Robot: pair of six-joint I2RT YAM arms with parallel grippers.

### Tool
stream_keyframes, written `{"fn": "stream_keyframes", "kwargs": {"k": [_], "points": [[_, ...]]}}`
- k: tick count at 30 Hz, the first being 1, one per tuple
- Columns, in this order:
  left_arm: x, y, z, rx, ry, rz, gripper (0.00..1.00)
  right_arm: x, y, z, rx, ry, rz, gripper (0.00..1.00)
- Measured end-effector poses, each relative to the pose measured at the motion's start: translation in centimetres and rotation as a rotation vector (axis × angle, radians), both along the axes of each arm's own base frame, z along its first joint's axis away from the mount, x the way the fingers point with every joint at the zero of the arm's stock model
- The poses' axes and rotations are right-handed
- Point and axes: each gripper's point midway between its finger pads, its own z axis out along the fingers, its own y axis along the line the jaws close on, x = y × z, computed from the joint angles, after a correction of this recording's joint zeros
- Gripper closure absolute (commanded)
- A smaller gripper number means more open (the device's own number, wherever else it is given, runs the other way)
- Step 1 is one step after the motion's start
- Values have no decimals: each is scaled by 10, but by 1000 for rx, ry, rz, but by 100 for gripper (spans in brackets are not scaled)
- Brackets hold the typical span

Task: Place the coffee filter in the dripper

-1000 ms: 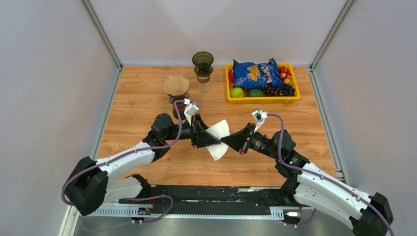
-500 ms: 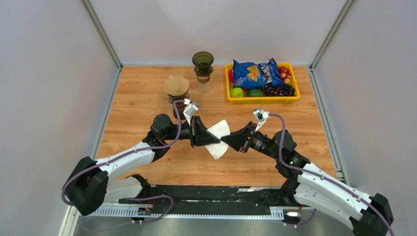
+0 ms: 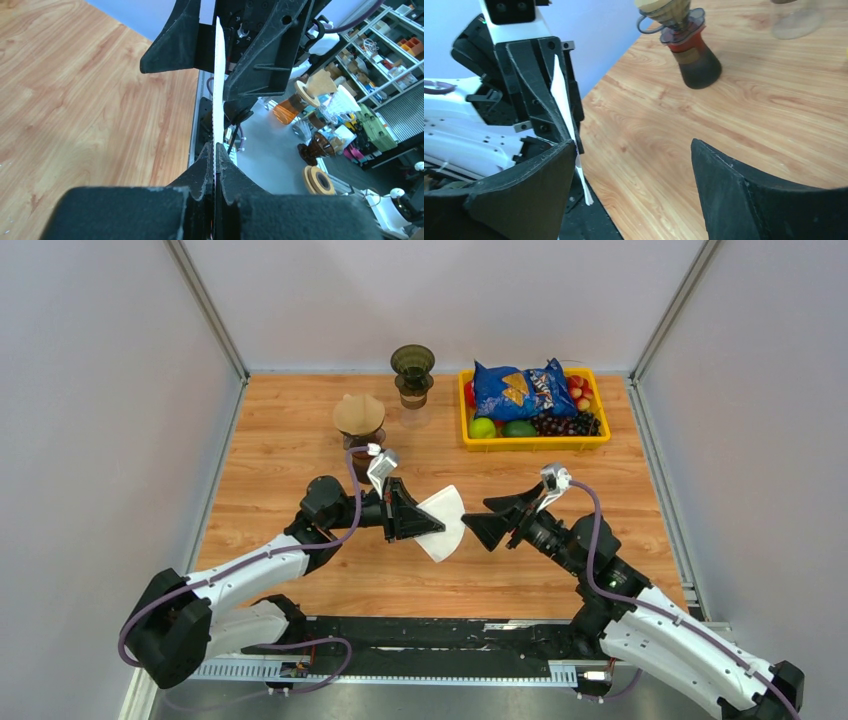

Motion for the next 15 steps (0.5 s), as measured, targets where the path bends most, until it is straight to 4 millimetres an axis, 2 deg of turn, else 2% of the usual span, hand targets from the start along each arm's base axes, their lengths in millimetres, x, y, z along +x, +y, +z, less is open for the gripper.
{"fn": "stream_keyframes", "kwargs": {"k": [9,15], "points": [[6,0,-4,12,19,34,100,5,-9,-22,-133,-31,-36,8],[8,0,-5,17,18,45,100,9,-14,-27,-175,-38,-61,7]]}}
